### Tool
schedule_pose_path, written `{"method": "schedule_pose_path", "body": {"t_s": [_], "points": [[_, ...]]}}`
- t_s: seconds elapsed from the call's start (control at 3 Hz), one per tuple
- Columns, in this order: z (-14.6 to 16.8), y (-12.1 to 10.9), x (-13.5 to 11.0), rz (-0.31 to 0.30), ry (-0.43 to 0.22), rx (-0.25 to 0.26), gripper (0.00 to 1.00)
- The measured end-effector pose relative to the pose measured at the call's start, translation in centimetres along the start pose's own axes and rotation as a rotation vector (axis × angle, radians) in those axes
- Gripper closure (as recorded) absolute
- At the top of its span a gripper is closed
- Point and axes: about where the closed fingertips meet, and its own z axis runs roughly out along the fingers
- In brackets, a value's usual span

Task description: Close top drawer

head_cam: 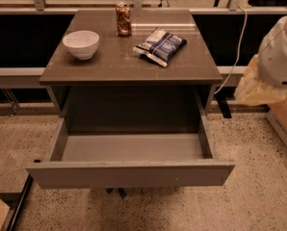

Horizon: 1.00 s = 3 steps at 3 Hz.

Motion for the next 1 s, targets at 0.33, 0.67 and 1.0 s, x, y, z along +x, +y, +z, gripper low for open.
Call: {"method": "schedule_pose_path", "body": {"t_s": [0.33,0.67,1.0], "points": [[2.1,1.3,-0.4,-0.018,0.005,-0.061,0.99],[5.2,4.5,-0.9,-0.05,-0.022,-0.114,1.0],[10.6,8.2,-0.1,-0.047,-0.043,-0.193,1.0]]}}
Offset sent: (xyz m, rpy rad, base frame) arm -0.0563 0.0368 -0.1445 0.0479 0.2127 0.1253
